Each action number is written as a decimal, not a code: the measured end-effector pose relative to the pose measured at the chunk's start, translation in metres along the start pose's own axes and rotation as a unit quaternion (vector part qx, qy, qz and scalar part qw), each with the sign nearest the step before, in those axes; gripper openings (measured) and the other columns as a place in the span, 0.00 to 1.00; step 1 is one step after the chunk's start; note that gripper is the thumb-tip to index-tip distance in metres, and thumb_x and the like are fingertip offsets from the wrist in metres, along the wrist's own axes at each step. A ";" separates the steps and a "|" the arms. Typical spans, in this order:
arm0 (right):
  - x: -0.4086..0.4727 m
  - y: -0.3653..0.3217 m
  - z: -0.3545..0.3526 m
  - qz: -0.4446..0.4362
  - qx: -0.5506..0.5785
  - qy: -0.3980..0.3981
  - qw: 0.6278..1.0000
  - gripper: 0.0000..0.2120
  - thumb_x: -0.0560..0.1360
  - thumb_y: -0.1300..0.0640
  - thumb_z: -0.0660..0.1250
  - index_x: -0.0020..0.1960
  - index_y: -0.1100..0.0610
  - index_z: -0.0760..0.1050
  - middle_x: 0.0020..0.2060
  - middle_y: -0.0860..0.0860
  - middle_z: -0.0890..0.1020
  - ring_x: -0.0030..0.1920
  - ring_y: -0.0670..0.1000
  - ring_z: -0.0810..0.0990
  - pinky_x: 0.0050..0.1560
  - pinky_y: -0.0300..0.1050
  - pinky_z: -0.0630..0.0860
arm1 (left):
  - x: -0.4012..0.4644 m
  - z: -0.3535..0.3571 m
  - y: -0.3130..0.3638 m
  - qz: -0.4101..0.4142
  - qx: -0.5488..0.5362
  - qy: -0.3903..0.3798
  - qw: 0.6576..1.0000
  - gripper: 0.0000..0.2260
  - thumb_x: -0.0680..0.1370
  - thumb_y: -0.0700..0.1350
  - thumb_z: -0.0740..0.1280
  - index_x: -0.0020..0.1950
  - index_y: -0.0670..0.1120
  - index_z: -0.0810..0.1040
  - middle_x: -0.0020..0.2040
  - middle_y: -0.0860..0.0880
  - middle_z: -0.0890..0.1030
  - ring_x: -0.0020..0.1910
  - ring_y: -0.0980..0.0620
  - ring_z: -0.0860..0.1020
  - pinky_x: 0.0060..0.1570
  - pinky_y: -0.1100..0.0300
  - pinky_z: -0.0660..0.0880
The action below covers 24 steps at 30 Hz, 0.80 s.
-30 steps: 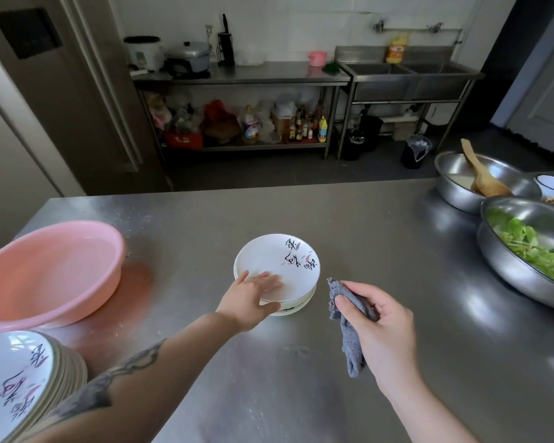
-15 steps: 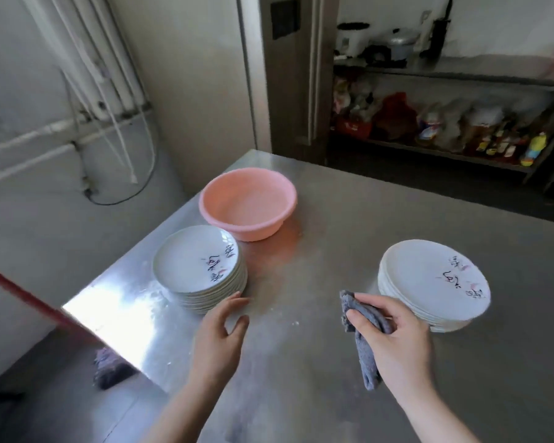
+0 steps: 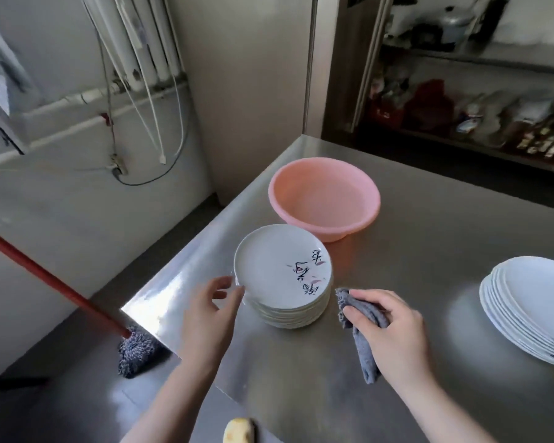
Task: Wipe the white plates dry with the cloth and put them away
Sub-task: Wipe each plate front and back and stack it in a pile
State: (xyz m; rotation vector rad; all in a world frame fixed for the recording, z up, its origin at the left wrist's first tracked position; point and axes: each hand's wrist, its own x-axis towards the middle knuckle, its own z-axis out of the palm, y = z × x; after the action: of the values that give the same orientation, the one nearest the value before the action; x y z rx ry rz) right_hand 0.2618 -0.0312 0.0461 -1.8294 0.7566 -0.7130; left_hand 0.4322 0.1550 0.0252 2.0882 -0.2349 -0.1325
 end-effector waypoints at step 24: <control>0.012 -0.039 0.074 0.074 0.006 0.189 0.979 0.15 0.67 0.66 0.75 0.43 0.46 0.82 0.42 0.42 0.84 0.44 0.40 0.82 0.44 0.28 0.74 | 0.096 0.003 0.009 0.025 -0.025 -0.210 0.977 0.16 0.76 0.47 0.67 0.34 0.48 0.62 0.26 0.56 0.67 0.27 0.53 0.67 0.29 0.55 0.66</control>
State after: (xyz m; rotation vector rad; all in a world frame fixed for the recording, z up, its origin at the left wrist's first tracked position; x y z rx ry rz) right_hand 0.3322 0.0142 0.0596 -1.6249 1.1194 -0.9784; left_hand 0.5243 0.1265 0.0313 1.9849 -0.5333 -0.5447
